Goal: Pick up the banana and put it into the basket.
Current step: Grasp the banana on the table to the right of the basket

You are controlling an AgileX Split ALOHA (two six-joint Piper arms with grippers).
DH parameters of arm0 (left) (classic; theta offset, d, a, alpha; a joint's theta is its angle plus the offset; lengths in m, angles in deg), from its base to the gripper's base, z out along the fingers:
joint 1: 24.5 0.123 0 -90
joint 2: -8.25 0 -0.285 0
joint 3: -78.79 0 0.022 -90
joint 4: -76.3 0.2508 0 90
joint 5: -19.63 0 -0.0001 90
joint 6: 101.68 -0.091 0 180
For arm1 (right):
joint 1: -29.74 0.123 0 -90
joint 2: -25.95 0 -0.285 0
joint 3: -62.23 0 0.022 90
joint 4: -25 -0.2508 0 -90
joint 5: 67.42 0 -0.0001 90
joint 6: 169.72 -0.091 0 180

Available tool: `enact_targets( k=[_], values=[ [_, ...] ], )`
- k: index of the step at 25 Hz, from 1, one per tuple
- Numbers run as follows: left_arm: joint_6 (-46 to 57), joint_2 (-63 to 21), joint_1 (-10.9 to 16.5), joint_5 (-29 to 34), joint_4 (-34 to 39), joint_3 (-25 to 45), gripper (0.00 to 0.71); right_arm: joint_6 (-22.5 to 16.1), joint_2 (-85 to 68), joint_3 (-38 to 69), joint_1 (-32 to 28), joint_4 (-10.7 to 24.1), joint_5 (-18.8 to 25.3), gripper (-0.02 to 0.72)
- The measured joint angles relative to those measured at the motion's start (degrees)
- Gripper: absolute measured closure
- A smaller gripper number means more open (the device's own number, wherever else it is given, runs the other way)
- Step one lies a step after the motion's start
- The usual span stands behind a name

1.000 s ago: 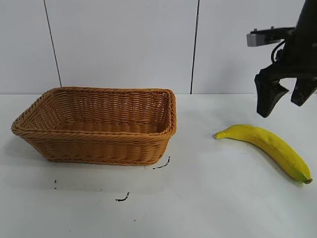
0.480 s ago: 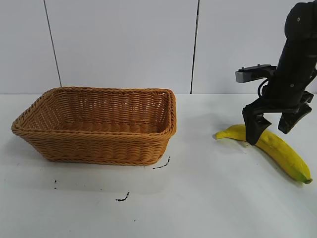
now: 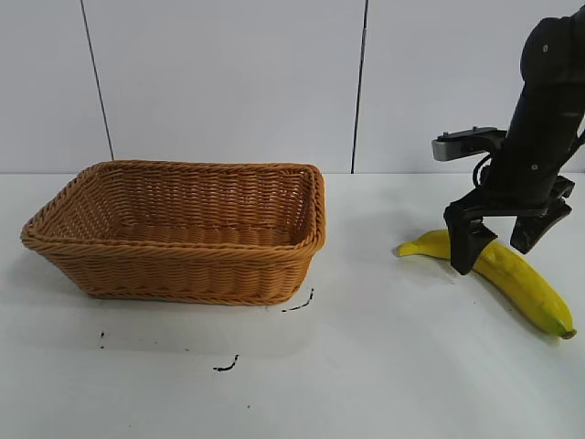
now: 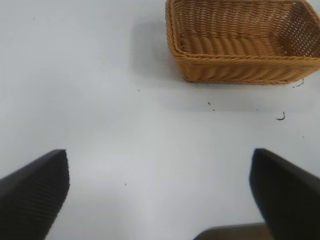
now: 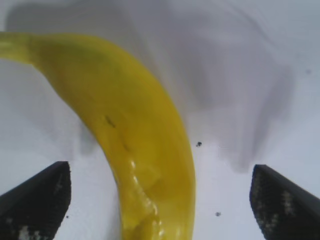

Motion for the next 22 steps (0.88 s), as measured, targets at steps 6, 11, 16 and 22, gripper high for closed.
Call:
enact_targets(
  k=[6, 11, 16, 22],
  values=[
    [0.0, 0.0, 0.0, 0.0, 0.0, 0.0, 0.015, -0.8, 0.0, 0.0, 0.0, 0.0, 0.4, 0.224],
    [0.0, 0.0, 0.0, 0.0, 0.0, 0.0, 0.015, -1.7, 0.0, 0.0, 0.0, 0.1, 0.9, 0.382],
    [0.0, 0.0, 0.0, 0.0, 0.0, 0.0, 0.015, -1.7, -1.6, -0.5, 0.1, 0.1, 3.2, 0.383],
    [0.0, 0.0, 0.0, 0.0, 0.0, 0.0, 0.015, -2.0, -7.7, -8.4, 0.1, -0.7, 15.7, 0.383]
  ],
)
